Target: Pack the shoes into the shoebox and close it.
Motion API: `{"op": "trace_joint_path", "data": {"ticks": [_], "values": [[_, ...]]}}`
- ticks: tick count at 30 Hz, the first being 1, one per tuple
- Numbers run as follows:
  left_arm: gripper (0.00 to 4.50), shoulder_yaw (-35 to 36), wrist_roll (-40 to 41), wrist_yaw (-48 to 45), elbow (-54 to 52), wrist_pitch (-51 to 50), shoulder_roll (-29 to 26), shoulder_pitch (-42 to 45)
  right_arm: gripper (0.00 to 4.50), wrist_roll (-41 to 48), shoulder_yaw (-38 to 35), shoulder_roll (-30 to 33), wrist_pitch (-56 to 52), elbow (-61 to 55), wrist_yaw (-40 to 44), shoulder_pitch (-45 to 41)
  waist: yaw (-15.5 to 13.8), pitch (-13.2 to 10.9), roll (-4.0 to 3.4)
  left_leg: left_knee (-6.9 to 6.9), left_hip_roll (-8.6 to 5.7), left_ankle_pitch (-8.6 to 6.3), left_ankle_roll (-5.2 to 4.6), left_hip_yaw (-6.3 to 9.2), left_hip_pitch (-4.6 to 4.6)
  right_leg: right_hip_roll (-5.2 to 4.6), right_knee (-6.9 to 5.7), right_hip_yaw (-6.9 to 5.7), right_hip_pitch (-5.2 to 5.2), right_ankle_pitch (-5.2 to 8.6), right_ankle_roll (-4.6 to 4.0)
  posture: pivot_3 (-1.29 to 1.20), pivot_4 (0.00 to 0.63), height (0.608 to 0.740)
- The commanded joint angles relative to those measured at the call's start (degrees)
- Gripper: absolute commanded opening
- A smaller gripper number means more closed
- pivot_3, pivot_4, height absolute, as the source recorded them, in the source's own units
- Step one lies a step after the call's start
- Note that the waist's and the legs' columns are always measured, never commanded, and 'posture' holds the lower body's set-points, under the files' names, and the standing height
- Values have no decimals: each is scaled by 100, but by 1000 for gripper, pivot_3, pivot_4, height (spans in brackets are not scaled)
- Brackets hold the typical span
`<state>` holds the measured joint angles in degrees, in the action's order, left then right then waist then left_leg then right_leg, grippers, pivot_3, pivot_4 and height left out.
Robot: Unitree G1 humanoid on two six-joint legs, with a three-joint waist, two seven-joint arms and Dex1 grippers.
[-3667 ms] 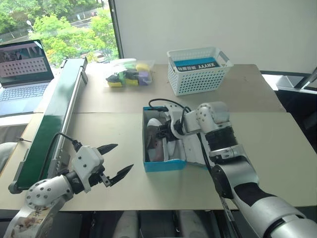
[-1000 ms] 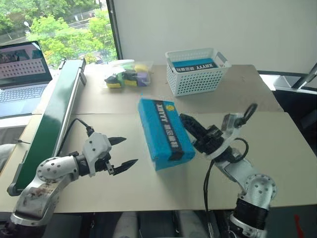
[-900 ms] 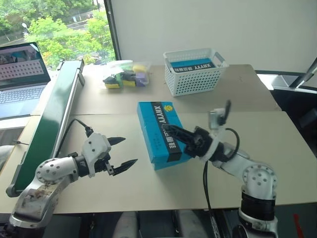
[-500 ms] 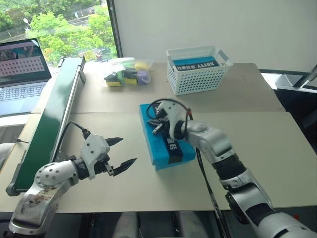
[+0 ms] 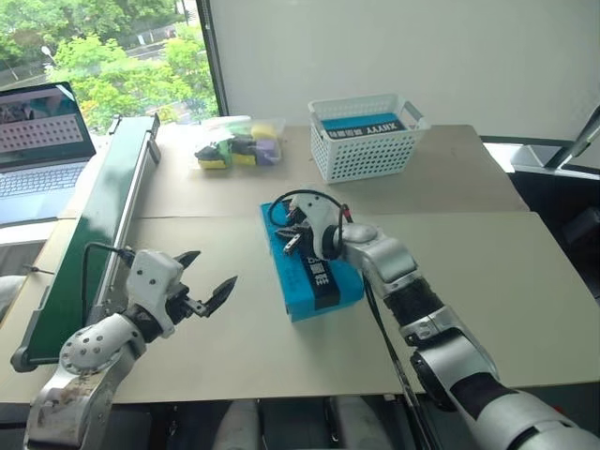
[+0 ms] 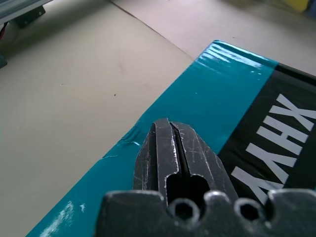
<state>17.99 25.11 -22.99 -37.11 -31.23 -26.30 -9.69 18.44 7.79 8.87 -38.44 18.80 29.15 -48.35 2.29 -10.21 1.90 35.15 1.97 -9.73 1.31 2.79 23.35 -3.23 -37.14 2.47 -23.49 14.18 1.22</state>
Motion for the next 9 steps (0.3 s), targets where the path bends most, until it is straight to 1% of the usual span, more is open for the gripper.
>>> {"op": "trace_joint_path", "data": {"ticks": [1, 3, 5, 9], "values": [[4500, 423, -5, 700, -215, 7, 384, -51, 45, 341, -995, 206, -168, -530, -456, -213, -31, 0, 0, 4, 0, 0, 0, 4, 13, 0, 0, -5, -7, -1, 1, 0, 150, 734], [4500, 468, -61, 1005, -207, 25, 633, -15, 45, 133, -1036, 393, -115, -559, -605, -142, -58, 1, 2, 1, -7, -1, 0, 3, 25, -7, 2, -7, -17, 0, 3, 0, 150, 734], [4500, 314, -120, 1124, -225, 52, 776, -23, 45, -38, -987, 570, -53, -576, -666, -41, -56, 1, 2, 1, -7, -1, 1, 2, 32, -7, 4, -6, -21, 0, 4, 0, 150, 734], [4500, -35, -204, 1061, -250, 40, 758, -72, 45, -242, -886, 673, 6, -560, -701, 118, -39, 1, 2, 1, -7, -1, 1, -2, 37, -5, -2, -2, -33, -1, 2, 0, 150, 734]]}}
